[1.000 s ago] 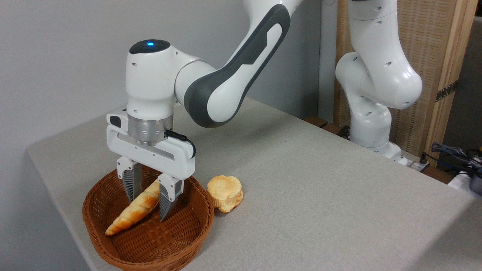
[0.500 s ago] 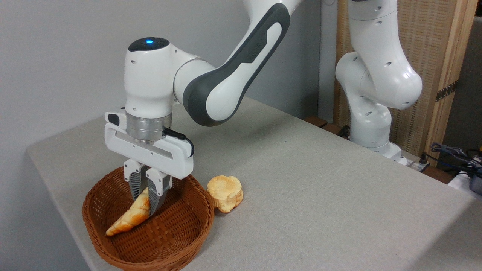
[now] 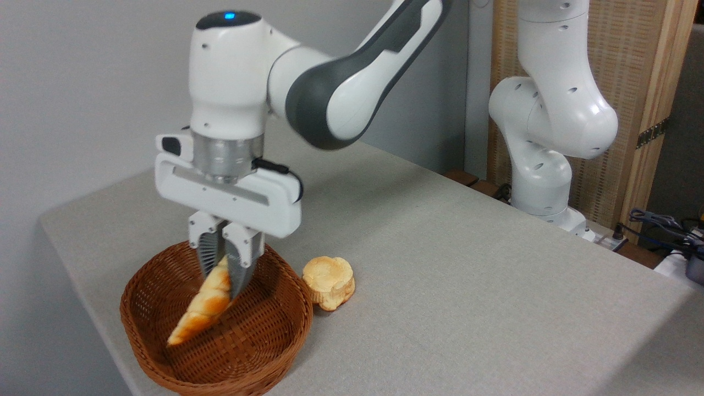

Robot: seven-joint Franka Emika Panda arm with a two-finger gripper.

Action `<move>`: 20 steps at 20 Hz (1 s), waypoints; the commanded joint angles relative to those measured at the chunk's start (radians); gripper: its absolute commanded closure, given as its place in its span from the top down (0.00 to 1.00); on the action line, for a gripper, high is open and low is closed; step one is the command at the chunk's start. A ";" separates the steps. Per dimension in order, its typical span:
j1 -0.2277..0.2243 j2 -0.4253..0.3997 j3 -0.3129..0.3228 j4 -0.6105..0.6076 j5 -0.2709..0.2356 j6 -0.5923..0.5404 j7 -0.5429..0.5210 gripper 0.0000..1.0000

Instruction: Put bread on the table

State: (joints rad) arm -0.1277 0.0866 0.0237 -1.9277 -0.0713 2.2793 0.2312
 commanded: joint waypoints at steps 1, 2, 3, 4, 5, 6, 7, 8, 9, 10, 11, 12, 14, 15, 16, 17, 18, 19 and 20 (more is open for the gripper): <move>-0.003 -0.065 0.025 -0.007 -0.033 -0.156 0.144 0.15; 0.003 -0.079 0.025 -0.007 -0.039 -0.206 0.195 0.15; 0.011 -0.094 0.036 -0.007 -0.045 -0.251 0.242 0.15; 0.013 -0.117 0.060 -0.007 -0.051 -0.317 0.316 0.15; 0.013 -0.131 0.068 -0.007 -0.053 -0.360 0.359 0.15; 0.013 -0.145 0.082 -0.007 -0.053 -0.398 0.399 0.15; 0.013 -0.159 0.097 -0.007 -0.053 -0.440 0.437 0.15; 0.013 -0.168 0.104 -0.007 -0.053 -0.481 0.479 0.15; 0.013 -0.174 0.105 -0.007 -0.053 -0.524 0.522 0.15; 0.013 -0.179 0.105 -0.007 -0.053 -0.562 0.561 0.16; 0.013 -0.179 0.105 -0.007 -0.051 -0.595 0.589 0.19; 0.013 -0.179 0.105 -0.007 -0.051 -0.634 0.608 0.22; 0.011 -0.179 0.104 -0.008 -0.047 -0.693 0.646 0.31; 0.011 -0.177 0.104 -0.010 -0.045 -0.719 0.658 0.36; 0.011 -0.176 0.104 -0.013 -0.045 -0.731 0.666 0.49; 0.010 -0.176 0.102 -0.017 -0.044 -0.733 0.666 0.71; 0.008 -0.172 0.102 -0.019 -0.044 -0.733 0.666 0.78; 0.005 -0.168 0.101 -0.020 -0.041 -0.733 0.668 0.88; 0.005 -0.165 0.094 -0.024 -0.035 -0.733 0.666 1.00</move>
State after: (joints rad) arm -0.1142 -0.0792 0.1199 -1.9438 -0.1006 1.5649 0.8798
